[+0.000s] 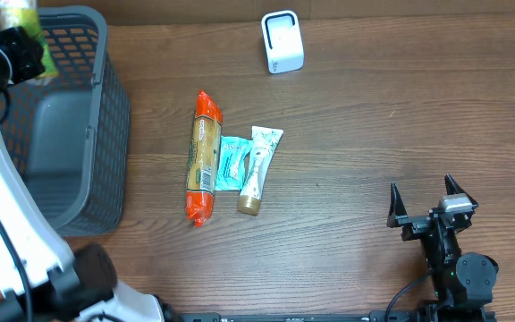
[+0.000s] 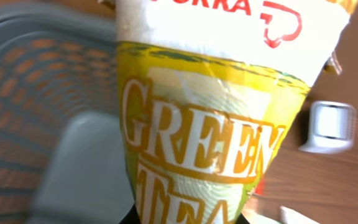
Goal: Scan the item barcode
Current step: 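Lift the pouch out and carry it right of the Pantene tube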
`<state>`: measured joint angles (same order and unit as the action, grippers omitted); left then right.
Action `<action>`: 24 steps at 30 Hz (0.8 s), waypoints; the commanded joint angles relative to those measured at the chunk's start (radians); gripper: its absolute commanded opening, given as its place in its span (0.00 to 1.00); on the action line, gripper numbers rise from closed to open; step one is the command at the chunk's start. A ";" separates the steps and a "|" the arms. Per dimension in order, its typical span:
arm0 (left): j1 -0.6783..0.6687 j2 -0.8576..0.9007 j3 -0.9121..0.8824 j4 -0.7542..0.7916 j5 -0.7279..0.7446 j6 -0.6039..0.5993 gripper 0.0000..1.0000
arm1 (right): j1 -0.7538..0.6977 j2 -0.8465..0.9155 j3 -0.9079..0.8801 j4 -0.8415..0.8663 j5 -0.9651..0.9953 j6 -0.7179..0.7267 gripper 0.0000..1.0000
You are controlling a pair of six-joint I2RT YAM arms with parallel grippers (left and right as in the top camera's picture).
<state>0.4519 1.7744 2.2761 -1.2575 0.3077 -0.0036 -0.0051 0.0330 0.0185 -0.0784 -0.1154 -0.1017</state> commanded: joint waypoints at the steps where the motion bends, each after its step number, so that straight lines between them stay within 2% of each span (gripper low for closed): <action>1: -0.089 -0.070 0.031 -0.029 0.146 -0.053 0.04 | -0.003 -0.005 -0.010 0.005 0.003 0.000 1.00; 5: -0.259 -0.063 0.023 -0.097 0.135 -0.054 0.04 | -0.003 -0.005 -0.010 0.005 0.003 0.000 1.00; 7: -0.407 -0.039 -0.003 -0.144 0.072 -0.059 0.04 | -0.003 -0.005 -0.010 0.005 0.003 0.000 1.00; 10: -0.589 -0.003 -0.089 -0.148 -0.040 -0.128 0.04 | -0.003 -0.005 -0.010 0.005 0.003 0.000 1.00; 13: -0.724 0.028 -0.200 -0.123 -0.056 -0.201 0.04 | -0.003 -0.005 -0.010 0.005 0.003 0.000 1.00; 19: -0.920 0.056 -0.476 0.107 -0.060 -0.319 0.04 | -0.003 -0.005 -0.010 0.005 0.003 0.000 1.00; 24: -1.030 0.056 -0.715 0.330 -0.184 -0.428 0.05 | -0.003 -0.005 -0.010 0.005 0.003 0.000 1.00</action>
<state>-0.5430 1.8534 1.6573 -1.0309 0.2276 -0.3351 -0.0051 0.0330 0.0185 -0.0788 -0.1154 -0.1013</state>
